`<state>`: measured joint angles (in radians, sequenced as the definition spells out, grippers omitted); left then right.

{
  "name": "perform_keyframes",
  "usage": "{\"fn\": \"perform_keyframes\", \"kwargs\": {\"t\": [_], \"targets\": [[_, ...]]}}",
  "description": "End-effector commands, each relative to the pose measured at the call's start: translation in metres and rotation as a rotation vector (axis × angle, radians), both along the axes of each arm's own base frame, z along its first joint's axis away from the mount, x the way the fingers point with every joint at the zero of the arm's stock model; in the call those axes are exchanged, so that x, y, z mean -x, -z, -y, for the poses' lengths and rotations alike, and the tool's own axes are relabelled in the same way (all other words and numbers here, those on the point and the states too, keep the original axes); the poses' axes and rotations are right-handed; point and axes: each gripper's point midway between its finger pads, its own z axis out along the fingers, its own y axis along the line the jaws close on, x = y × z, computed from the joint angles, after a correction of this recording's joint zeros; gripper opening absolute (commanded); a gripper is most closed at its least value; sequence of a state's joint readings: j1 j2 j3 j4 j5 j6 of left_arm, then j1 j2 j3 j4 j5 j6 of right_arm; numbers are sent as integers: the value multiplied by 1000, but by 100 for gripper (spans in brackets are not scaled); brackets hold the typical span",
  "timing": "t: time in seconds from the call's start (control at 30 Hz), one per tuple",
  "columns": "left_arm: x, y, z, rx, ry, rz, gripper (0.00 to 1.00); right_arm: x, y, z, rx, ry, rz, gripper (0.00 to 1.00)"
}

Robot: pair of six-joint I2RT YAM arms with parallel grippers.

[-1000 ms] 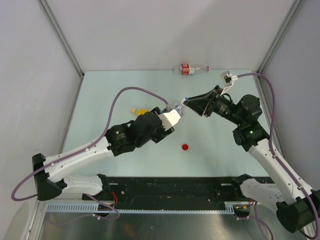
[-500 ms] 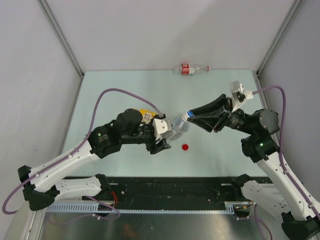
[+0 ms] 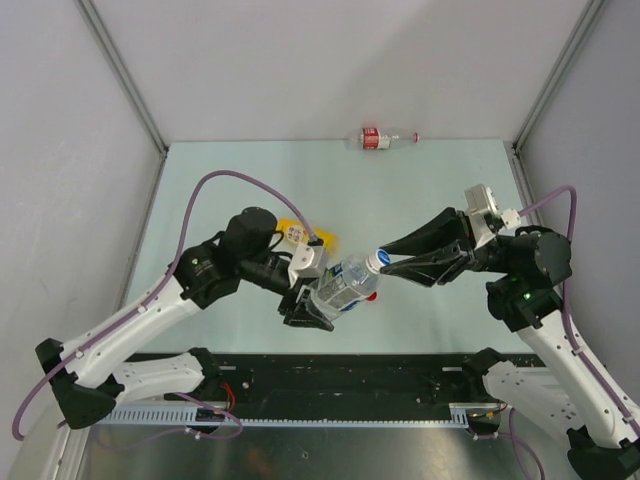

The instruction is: Unscrew the bottle caps

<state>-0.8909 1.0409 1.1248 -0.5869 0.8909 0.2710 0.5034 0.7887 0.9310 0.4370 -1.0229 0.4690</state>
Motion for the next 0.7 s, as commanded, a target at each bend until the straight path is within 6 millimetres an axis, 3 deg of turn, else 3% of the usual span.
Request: {"fn": "perform_keyframes", "kwargs": {"t": [0.0, 0.37, 0.67], "targets": [[56, -56, -16, 264, 401, 25, 0, -10, 7, -1, 4, 34, 12, 3], [53, -56, -14, 242, 456, -99, 0, 6, 1, 5, -2, 13, 82, 5], [41, -49, -7, 215, 405, -107, 0, 5, -4, 11, -25, 68, 103, 6]]}}
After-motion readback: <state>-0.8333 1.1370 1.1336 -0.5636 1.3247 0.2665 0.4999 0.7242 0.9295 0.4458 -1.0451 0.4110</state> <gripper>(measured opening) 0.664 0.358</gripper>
